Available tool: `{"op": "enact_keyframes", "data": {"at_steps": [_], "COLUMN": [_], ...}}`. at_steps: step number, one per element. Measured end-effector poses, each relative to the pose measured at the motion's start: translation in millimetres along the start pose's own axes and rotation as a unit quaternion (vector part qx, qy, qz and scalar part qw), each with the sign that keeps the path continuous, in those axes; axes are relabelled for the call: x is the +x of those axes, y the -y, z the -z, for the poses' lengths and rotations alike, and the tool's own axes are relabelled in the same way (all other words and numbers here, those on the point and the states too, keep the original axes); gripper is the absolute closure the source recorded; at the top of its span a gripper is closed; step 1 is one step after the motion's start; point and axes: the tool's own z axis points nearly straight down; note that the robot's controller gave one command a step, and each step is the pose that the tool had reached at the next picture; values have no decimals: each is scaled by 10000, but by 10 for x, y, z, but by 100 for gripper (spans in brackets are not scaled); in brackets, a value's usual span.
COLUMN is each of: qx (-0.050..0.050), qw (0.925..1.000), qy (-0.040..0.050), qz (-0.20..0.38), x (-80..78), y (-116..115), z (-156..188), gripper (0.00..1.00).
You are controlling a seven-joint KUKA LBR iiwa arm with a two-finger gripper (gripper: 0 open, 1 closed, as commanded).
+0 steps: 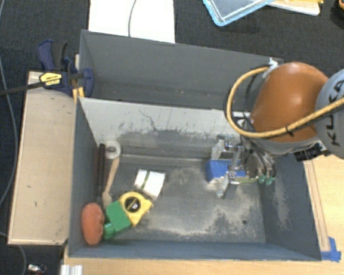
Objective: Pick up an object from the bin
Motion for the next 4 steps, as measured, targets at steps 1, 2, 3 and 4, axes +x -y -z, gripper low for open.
{"op": "enact_keyframes", "data": {"at_steps": [1,2,3,4], "qx": [2,-8,-4,5], "qw": [9987,9968,9960,9934], "qy": [19,29,24,59], "qz": [514,802,897,1141], "x": [-13,-315,-404,-328], "y": [-449,-415,-937,-1517], "z": [-417,-600,-859,-835], "gripper": [0,0,0,0]}}
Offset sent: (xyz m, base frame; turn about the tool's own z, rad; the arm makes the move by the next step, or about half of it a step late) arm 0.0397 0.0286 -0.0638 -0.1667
